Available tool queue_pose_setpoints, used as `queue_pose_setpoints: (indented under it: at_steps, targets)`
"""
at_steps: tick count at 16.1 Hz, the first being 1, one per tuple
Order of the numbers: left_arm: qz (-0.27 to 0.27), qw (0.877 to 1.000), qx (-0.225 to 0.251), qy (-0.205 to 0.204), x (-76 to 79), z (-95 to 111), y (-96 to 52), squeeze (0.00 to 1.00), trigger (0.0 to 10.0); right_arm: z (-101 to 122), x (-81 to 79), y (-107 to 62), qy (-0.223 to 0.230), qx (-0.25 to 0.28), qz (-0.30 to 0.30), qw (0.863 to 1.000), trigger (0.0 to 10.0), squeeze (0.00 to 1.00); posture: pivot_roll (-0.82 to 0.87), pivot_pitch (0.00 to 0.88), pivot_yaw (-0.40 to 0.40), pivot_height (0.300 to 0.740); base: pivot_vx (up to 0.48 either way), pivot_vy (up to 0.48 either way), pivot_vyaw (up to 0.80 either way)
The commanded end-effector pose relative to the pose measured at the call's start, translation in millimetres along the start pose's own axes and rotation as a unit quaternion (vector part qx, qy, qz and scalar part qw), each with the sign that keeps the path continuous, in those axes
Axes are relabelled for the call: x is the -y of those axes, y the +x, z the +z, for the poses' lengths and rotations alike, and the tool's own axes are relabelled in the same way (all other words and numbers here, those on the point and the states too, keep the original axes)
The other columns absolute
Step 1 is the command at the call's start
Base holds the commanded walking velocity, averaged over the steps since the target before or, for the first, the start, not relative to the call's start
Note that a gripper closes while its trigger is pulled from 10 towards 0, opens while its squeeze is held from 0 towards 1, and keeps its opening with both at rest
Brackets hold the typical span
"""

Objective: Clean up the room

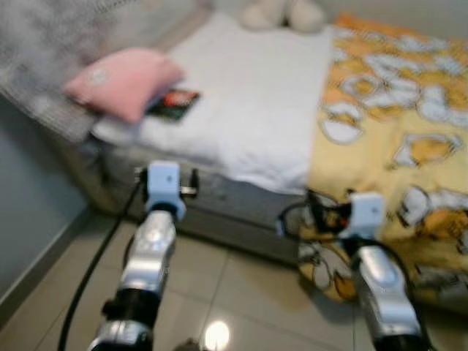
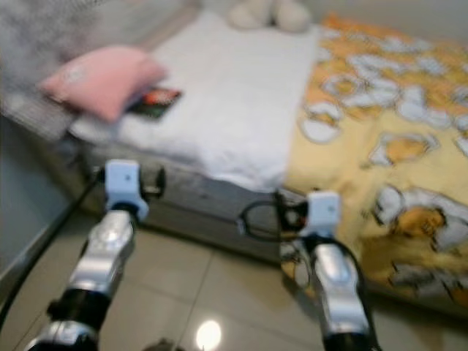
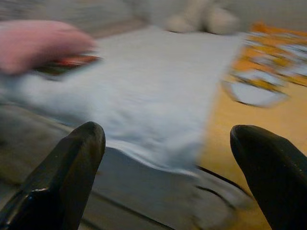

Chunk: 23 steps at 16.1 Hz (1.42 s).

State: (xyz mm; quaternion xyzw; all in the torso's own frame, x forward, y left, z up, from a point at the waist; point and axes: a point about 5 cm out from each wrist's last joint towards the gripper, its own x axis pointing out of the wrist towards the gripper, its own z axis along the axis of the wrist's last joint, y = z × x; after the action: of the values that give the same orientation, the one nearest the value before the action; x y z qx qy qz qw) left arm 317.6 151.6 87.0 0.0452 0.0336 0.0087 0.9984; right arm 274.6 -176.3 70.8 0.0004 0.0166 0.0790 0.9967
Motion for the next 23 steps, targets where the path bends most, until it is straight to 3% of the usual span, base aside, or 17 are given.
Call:
queue_pose_setpoints:
  at_steps: [1,5,7,9,10,12,14,18,20,23]
  targets:
    - [-0.018,0.999,0.026,0.013,5.8,9.1,-0.5,0.0,10.0,-1.3,1.6,-1.6,-0.006,-0.003,0.006,1.0,10.0,0.0,0.02,0.0,0.017,0.732,0.0,0.0,0.53]
    - [-0.047,0.998,0.044,0.013,15.4,16.2,-2.7,0.0,10.0,-4.6,1.7,-7.0,-0.015,-0.009,0.019,1.0,10.0,0.0,0.01,0.0,0.02,0.732,0.0,0.0,0.53]
    - [-0.053,0.998,0.007,0.02,16.0,5.8,-9.8,0.0,10.0,-6.1,-3.2,-12.2,-0.026,-0.01,0.038,0.999,10.0,0.0,0.0,0.0,0.028,0.732,0.472,0.0,0.53]
    - [-0.1,0.992,-0.069,0.025,10.8,-20.3,-43.6,0.0,10.0,-7.8,-7.2,-30.3,-0.036,-0.02,0.068,0.997,10.0,0.0,0.0,0.0,0.024,0.732,0.48,0.0,0.53]
    - [-0.106,0.99,-0.089,0.005,6.8,-28.1,-54.6,0.0,10.0,-13.2,-6.5,-41.2,-0.037,-0.033,0.077,0.996,10.0,0.0,0.0,0.0,0.028,0.732,0.48,0.0,0.52]
    - [-0.105,0.991,-0.077,-0.011,10.5,-24.5,-53.3,0.0,10.0,-22.9,-1.3,-50.5,-0.03,-0.054,0.069,0.996,10.0,0.0,0.01,0.0,0.03,0.732,0.48,0.0,0.52]
    - [-0.119,0.991,-0.056,-0.01,24.4,-11.3,-50.4,0.0,10.0,-24.2,-2.0,-46.5,-0.02,-0.057,0.062,0.996,10.0,0.0,0.0,0.0,0.032,0.732,0.48,0.0,0.52]
    - [-0.143,0.989,-0.042,0.024,27.2,-3.1,-50.0,0.0,10.0,-23.2,-8.2,-43.1,-0.014,-0.06,0.08,0.995,10.0,0.0,0.02,0.0,0.021,0.732,0.48,0.0,0.52]
    - [-0.116,0.991,-0.049,0.04,26.7,-1.5,-42.4,0.0,10.0,-27.3,-3.6,-41.9,-0.001,-0.069,0.073,0.995,10.0,0.0,0.02,0.0,0.016,0.732,0.0,0.0,0.52]
    - [-0.11,0.993,-0.034,0.023,24.0,-1.0,-38.0,0.0,10.0,-25.3,-4.1,-39.4,0.007,-0.067,0.072,0.995,10.0,0.0,0.02,0.0,0.009,0.732,0.0,0.0,0.52]
